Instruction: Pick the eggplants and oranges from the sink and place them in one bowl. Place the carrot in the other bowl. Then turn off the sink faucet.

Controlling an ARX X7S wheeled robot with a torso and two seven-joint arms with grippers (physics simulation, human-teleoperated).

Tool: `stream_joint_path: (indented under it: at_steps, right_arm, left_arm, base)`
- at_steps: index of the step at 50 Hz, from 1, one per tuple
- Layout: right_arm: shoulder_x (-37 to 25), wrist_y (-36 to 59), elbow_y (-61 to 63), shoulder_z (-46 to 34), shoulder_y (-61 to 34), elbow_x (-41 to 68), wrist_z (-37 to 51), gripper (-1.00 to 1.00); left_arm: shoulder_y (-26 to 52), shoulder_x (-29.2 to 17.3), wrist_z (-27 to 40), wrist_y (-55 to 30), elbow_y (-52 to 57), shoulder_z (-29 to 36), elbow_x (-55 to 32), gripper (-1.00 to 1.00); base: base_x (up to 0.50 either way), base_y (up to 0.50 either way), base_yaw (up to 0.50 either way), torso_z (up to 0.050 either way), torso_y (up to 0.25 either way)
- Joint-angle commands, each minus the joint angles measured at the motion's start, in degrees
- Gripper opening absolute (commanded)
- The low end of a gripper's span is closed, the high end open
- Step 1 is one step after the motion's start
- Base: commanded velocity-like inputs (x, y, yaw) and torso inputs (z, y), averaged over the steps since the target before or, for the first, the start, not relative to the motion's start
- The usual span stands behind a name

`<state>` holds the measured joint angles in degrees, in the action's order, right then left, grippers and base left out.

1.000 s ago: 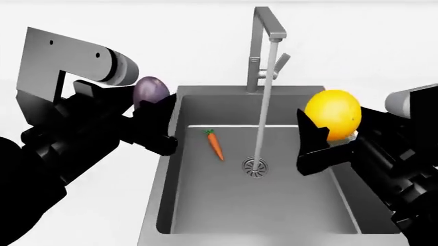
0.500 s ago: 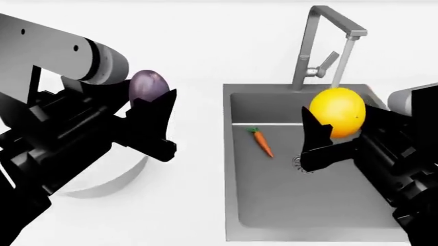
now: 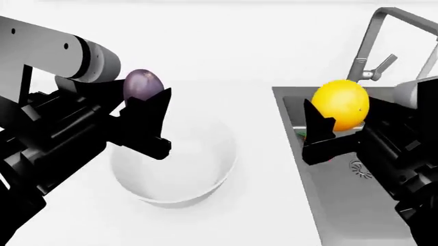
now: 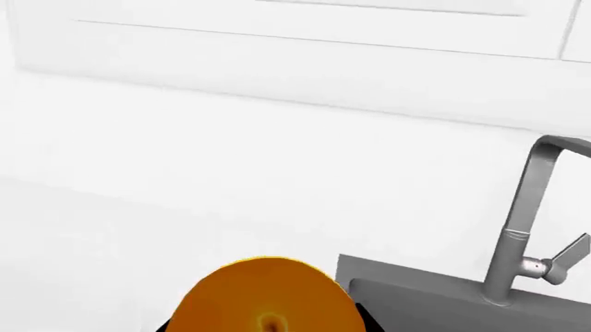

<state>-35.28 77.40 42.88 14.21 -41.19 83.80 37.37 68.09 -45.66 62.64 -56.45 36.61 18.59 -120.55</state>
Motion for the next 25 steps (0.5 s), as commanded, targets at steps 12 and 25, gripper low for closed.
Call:
stream_joint_path:
  at_steps: [12, 25]
  right_arm:
    - [-2.5, 0.5, -1.0, -1.1, -5.1, 6.4, 5.8, -1.00]
    - [-8.6, -1.3, -4.7, -2.9, -13.7, 16.6, 13.6, -1.00]
  left_arm:
    - [-3.0, -0.6, -2.5, 1.2, 1.2, -0.5, 2.9, -1.00]
    - [7.2, 5.3, -5.4, -1.6, -6.3, 5.3, -2.4, -1.00]
  base:
    - [0.26, 0.48, 0.00, 0.000, 0.000]
    - [0.00, 0.00, 0.00, 0.000, 0.001]
